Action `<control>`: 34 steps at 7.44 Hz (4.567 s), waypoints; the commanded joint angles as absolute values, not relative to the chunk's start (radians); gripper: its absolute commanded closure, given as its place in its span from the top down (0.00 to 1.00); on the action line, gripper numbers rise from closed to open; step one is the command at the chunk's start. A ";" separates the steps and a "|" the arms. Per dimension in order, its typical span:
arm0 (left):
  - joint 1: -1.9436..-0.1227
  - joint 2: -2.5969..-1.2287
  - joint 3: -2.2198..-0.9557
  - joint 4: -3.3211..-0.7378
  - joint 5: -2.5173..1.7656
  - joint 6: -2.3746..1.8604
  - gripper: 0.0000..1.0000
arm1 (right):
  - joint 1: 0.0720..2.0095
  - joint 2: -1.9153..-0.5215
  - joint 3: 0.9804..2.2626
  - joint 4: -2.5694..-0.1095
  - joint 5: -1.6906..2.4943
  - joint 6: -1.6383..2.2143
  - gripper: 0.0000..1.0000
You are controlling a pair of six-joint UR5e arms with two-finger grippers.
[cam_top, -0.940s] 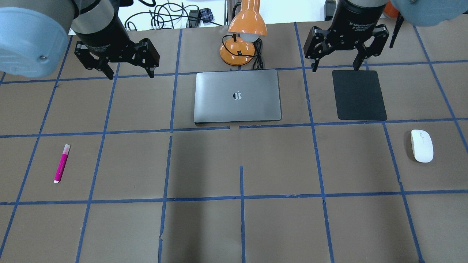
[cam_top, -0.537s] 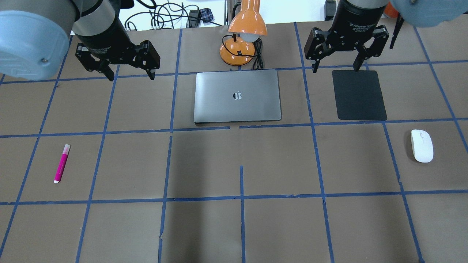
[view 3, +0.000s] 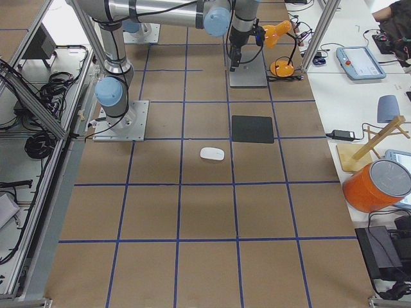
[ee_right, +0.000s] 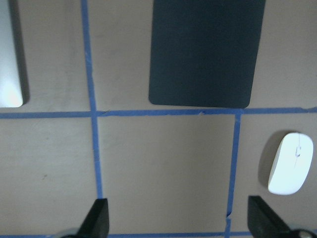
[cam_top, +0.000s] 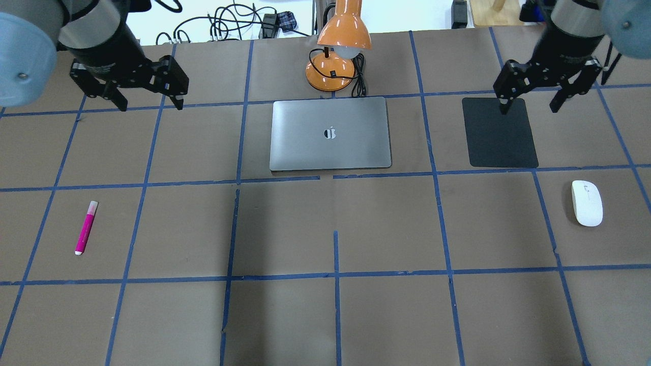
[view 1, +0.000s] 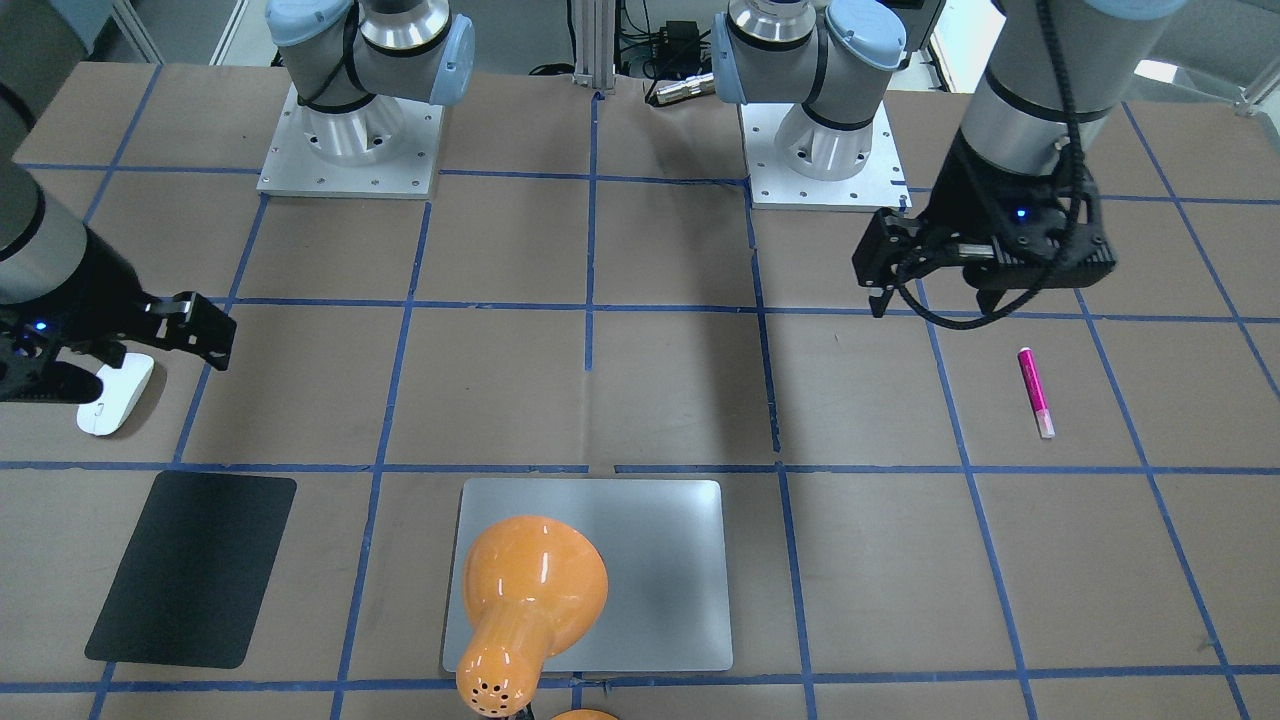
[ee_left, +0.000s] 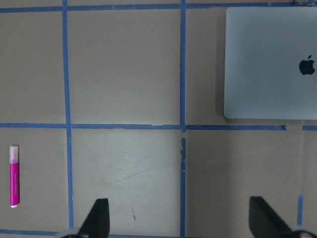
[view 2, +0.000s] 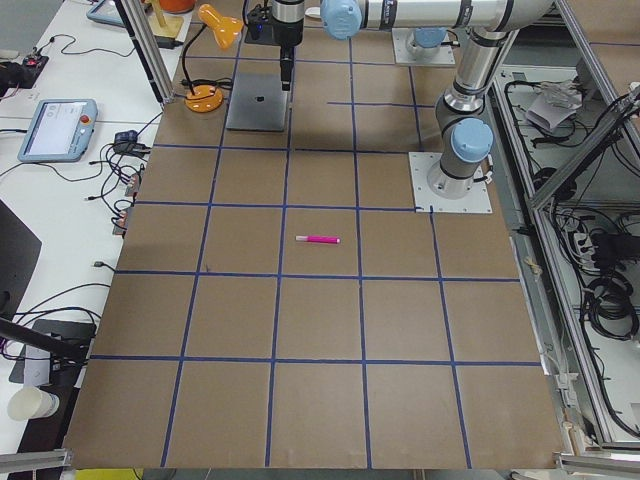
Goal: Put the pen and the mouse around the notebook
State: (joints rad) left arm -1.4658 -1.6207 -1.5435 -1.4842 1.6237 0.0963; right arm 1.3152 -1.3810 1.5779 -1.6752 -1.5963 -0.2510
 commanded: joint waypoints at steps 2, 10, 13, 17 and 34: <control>-1.164 -1.623 -1.684 -1.476 1.635 0.498 1.00 | 1.044 -1.355 1.938 -2.178 -1.606 -0.457 1.00; -0.853 -1.864 -2.111 -0.755 1.621 0.873 0.94 | 0.966 -1.197 1.991 -2.289 -1.686 -0.578 1.00; -0.853 -1.885 -2.108 -0.749 1.623 0.871 0.34 | 0.966 -1.193 1.990 -2.284 -1.686 -0.588 0.87; -0.861 -1.872 -2.083 -0.755 1.621 0.797 0.00 | 0.976 -1.222 1.974 -2.266 -1.736 -0.581 0.11; -1.976 -2.051 -1.801 -0.866 1.437 -1.915 0.00 | 1.406 -1.052 1.396 -1.868 -1.626 -0.150 1.00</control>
